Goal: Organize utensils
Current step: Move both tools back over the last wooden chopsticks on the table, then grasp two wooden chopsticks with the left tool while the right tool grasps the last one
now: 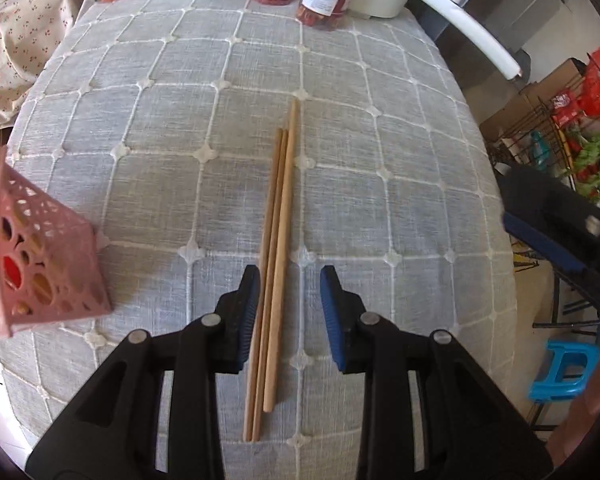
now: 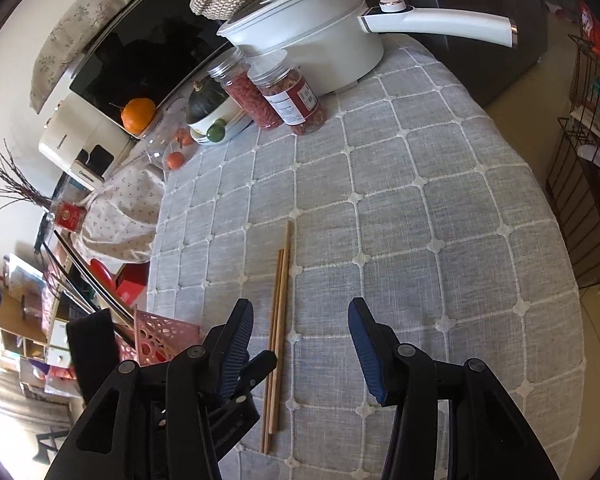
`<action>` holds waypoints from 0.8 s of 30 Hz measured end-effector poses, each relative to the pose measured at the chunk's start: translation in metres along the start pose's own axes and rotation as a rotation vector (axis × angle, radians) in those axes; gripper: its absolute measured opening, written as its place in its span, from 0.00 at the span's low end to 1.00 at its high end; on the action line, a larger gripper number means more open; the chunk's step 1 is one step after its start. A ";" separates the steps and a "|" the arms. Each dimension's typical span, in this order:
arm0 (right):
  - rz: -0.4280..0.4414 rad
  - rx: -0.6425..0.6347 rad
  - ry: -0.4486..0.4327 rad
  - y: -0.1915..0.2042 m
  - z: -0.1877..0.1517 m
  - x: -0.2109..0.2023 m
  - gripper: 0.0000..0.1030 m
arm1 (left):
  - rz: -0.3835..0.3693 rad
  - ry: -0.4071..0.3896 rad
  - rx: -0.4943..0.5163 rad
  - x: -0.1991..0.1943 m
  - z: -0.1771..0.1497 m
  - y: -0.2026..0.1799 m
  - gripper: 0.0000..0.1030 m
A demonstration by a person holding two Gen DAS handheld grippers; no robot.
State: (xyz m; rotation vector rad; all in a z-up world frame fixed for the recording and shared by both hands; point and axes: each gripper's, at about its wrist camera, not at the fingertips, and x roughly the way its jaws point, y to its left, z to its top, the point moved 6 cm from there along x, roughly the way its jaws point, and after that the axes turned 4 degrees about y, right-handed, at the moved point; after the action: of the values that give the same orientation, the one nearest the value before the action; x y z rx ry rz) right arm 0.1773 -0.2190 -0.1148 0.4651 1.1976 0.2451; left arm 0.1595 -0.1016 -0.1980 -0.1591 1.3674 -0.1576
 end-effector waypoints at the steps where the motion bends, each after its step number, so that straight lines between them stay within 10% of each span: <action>1: 0.002 0.003 0.001 0.000 0.001 0.000 0.49 | 0.019 -0.002 -0.008 0.003 0.002 0.003 0.32; 24: 0.031 0.033 0.037 -0.002 0.011 0.015 0.41 | 0.123 0.020 0.110 0.032 0.018 -0.011 0.14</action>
State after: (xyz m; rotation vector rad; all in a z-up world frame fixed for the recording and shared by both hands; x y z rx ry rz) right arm 0.1930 -0.2166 -0.1250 0.5104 1.2330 0.2617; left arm 0.1834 -0.1181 -0.2225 0.0187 1.3810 -0.1316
